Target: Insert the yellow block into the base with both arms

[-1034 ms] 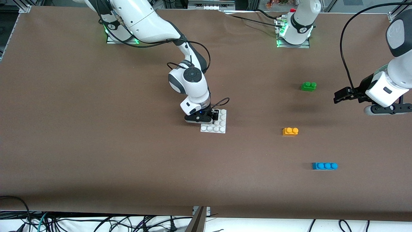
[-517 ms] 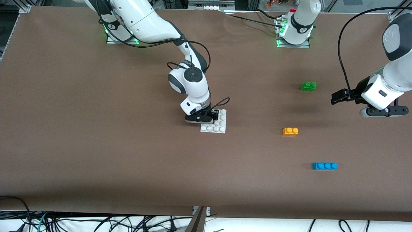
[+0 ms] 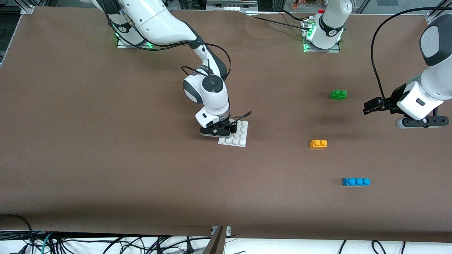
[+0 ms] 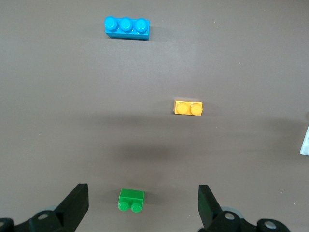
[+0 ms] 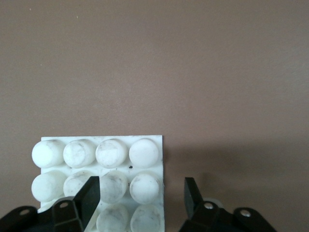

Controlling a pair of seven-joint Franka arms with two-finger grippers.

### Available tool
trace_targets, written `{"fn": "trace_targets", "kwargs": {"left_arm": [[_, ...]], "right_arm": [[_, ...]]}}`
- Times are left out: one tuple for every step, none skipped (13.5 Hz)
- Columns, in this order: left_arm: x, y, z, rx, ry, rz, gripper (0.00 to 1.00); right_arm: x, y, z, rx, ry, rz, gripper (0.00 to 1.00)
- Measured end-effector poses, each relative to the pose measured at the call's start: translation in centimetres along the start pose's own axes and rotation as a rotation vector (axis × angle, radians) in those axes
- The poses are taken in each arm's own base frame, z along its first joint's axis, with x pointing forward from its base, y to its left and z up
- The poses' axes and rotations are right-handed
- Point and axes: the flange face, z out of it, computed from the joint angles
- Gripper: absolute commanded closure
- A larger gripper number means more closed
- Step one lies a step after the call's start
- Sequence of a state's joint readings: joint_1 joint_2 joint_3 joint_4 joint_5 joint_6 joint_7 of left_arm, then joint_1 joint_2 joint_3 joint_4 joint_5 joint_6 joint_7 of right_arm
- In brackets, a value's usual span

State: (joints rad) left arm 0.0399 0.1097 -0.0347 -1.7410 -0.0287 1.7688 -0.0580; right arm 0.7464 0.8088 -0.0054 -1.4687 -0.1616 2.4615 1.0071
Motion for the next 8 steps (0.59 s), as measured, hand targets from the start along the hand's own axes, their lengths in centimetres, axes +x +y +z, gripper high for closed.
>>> {"fn": "trace_targets", "kwargs": {"left_arm": [[0.0, 0.0, 0.0, 0.000, 0.001, 0.000, 0.00], [0.0, 0.0, 0.0, 0.000, 0.001, 0.000, 0.00], [0.0, 0.0, 0.0, 0.000, 0.001, 0.000, 0.00], [0.0, 0.0, 0.0, 0.000, 0.001, 0.000, 0.00], [0.0, 0.0, -0.1, 0.000, 0.001, 0.000, 0.00], [0.0, 0.0, -0.1, 0.000, 0.001, 0.000, 0.00], [0.0, 0.0, -0.1, 0.000, 0.001, 0.000, 0.00], [0.0, 0.0, -0.1, 0.000, 0.002, 0.000, 0.00]], "right_arm": [[0.2, 0.0, -1.0, -0.007, -0.002, 0.000, 0.15], [0.5, -0.1, -1.9, -0.009, -0.001, 0.000, 0.15], [0.6, -0.1, -2.7, -0.012, -0.001, -0.004, 0.13], [0.9, 0.1, -3.2, -0.025, -0.004, -0.018, 0.09], [1.6, 0.7, -3.8, -0.047, -0.006, -0.038, 0.08], [3.1, 1.9, -4.8, -0.071, -0.001, -0.063, 0.07], [5.5, 3.5, -6.4, -0.090, 0.001, -0.086, 0.07], [8.2, 5.7, -8.4, -0.108, -0.014, -0.109, 0.07]]}}
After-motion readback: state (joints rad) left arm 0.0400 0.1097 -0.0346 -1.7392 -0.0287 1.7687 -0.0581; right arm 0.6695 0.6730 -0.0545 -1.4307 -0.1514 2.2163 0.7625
